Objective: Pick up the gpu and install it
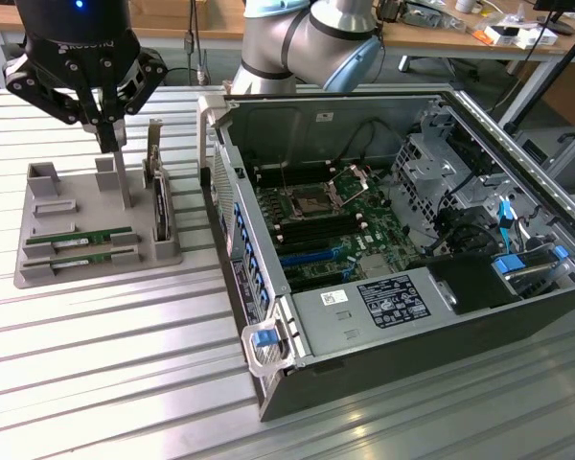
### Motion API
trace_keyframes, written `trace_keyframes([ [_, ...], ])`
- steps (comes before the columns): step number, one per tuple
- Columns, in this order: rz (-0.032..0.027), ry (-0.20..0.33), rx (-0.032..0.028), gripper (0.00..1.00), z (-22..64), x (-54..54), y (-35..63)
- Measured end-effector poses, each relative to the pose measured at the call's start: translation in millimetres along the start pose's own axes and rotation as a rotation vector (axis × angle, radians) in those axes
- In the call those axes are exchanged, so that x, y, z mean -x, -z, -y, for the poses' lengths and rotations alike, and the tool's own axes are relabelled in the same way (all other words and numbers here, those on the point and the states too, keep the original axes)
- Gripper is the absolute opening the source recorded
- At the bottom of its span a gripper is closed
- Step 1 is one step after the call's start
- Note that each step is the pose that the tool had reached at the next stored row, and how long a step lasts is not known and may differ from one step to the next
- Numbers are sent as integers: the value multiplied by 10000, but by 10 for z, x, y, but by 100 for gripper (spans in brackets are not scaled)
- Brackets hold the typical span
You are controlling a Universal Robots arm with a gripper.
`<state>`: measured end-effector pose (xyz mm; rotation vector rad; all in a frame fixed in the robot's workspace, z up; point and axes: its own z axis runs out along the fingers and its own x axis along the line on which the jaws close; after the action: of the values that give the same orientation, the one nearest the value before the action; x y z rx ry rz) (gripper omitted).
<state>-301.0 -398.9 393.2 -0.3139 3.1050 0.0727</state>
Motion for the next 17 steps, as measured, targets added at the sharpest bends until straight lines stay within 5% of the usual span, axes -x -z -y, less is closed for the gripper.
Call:
trace_keyframes([
  [17, -36, 805, 18, 10, 0, 0, 0],
])
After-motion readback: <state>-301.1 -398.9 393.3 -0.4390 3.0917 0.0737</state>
